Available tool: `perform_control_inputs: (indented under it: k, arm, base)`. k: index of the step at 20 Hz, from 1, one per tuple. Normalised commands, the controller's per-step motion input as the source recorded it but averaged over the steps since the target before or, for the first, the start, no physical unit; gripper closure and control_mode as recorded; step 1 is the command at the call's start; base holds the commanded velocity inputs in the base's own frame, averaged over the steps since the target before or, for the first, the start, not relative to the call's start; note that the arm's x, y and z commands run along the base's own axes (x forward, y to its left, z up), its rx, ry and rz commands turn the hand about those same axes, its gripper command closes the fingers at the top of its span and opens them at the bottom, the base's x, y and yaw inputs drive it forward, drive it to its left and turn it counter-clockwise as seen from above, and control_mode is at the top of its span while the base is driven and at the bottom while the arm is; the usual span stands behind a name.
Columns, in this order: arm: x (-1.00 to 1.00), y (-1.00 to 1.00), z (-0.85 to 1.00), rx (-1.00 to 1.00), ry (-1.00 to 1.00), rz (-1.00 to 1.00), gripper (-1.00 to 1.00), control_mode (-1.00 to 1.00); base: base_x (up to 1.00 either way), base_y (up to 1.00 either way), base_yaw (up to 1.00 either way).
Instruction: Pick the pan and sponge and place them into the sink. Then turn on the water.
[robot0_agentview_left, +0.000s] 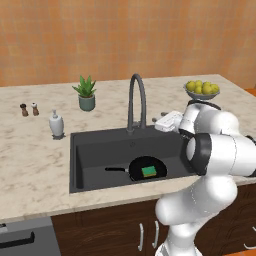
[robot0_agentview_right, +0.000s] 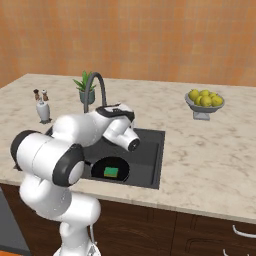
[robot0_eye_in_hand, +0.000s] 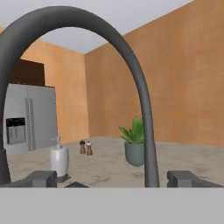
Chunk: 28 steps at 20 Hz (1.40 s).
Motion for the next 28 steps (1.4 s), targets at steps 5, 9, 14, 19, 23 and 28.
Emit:
perform_control_inputs:
  k: [5,9,14,19,23,28]
  arm:
    - [0.22,0.04,-0.18,0.0,0.0,0.0,-1.0,-1.0]
    - [0.22,0.0,-0.2,0.0,0.0,0.0,-1.0,-1.0]
    - [0.32,0.05,-0.1,0.0,0.0,0.0,-1.0,-1.0]
    - [0.33,0.08,-0.04,0.0,0.0,0.0,-1.0,-1.0]
    - [0.39,0.0,-0.03,0.0,0.0,0.0,-1.0,-1.0]
    - [0.4,0.0,-0.19,0.0,0.0,0.0,-1.0,-1.0]
  base:
    - [0.0,0.0,0.0]
    - [0.0,0.0,0.0]
    - [0.0,0.0,0.0]
    - [0.0,0.0,0.0]
    - [0.0,0.0,0.0]
    - [0.0,0.0,0.0]
